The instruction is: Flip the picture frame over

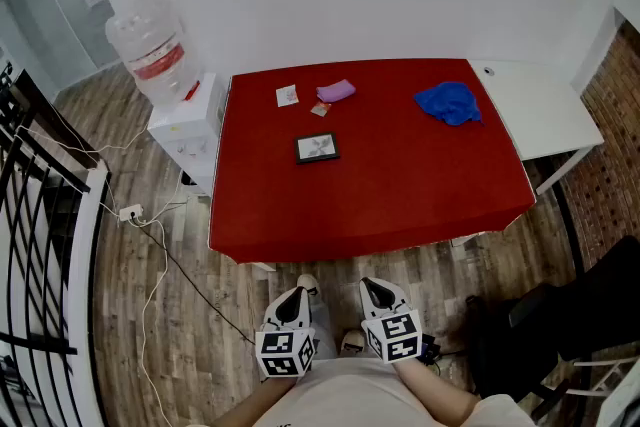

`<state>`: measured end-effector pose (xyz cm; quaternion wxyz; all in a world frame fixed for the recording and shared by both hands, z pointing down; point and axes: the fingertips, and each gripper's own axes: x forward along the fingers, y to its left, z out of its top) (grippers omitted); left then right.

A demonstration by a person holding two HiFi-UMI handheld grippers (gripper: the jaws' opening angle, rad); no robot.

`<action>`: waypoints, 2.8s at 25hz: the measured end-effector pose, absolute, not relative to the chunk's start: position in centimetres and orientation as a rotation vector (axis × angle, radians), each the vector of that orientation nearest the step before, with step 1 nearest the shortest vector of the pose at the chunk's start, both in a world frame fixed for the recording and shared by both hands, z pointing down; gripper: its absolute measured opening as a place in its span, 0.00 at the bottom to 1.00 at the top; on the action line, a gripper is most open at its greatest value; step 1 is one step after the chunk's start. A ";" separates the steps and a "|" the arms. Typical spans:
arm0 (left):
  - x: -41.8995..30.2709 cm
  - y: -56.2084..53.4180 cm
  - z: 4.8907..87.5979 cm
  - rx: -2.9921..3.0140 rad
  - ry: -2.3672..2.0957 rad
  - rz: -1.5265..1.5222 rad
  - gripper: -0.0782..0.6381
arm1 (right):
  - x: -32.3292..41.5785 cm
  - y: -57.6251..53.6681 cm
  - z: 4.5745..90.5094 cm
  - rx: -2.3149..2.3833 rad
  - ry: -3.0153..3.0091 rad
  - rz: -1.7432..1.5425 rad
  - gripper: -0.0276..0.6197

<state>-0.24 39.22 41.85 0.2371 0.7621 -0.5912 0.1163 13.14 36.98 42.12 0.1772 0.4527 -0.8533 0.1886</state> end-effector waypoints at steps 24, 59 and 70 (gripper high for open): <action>-9.6 11.7 41.5 2.210 -1.502 0.351 0.12 | 3.3 11.0 41.2 1.392 -2.343 0.509 0.05; -10.3 -2.0 49.8 2.049 -1.548 0.401 0.12 | -0.6 -2.8 50.4 1.203 -2.287 0.569 0.05; -12.9 -2.0 52.4 1.990 -1.554 0.443 0.12 | -6.0 -6.4 56.0 1.135 -2.215 0.676 0.20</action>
